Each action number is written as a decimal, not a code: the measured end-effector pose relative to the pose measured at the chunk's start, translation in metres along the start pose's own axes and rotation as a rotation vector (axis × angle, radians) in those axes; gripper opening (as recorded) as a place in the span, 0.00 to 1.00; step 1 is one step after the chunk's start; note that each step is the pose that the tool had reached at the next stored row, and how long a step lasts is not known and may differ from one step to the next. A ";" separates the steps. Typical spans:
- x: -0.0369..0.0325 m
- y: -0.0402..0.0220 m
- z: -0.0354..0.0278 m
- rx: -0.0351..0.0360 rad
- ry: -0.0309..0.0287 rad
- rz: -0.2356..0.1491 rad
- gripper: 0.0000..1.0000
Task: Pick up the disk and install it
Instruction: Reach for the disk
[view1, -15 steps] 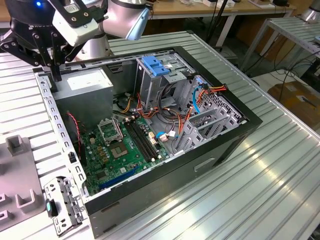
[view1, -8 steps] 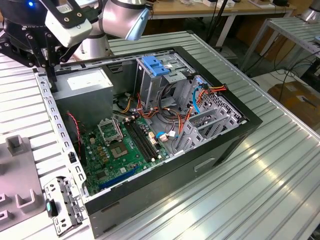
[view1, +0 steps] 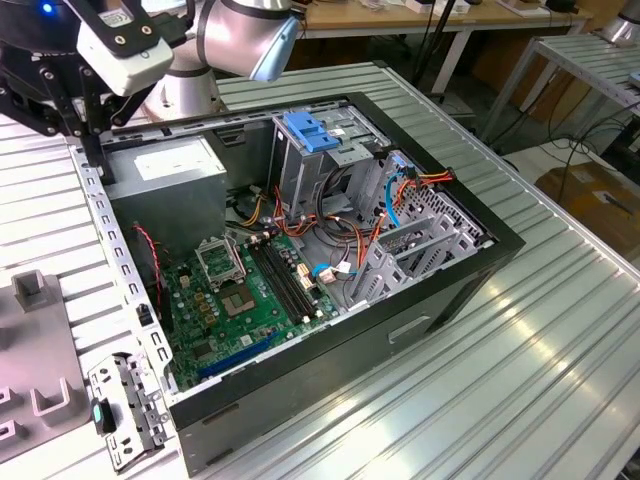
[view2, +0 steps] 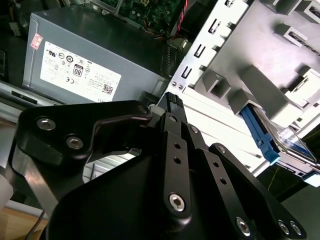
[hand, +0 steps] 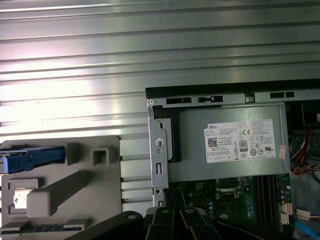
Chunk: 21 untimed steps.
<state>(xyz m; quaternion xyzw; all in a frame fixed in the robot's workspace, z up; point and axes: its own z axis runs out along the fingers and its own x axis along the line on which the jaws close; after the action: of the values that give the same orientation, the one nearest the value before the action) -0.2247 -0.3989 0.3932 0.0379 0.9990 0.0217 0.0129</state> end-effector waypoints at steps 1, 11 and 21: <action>0.0012 -0.0001 0.0000 0.0000 0.0000 0.000 0.11; 0.0167 -0.0013 -0.0005 0.0000 0.0000 0.000 0.11; 0.0344 -0.0026 -0.0009 0.0000 0.0000 0.000 0.11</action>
<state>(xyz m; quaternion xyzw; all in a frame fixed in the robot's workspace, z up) -0.2593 -0.3989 0.3932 0.0378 0.9990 0.0217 0.0130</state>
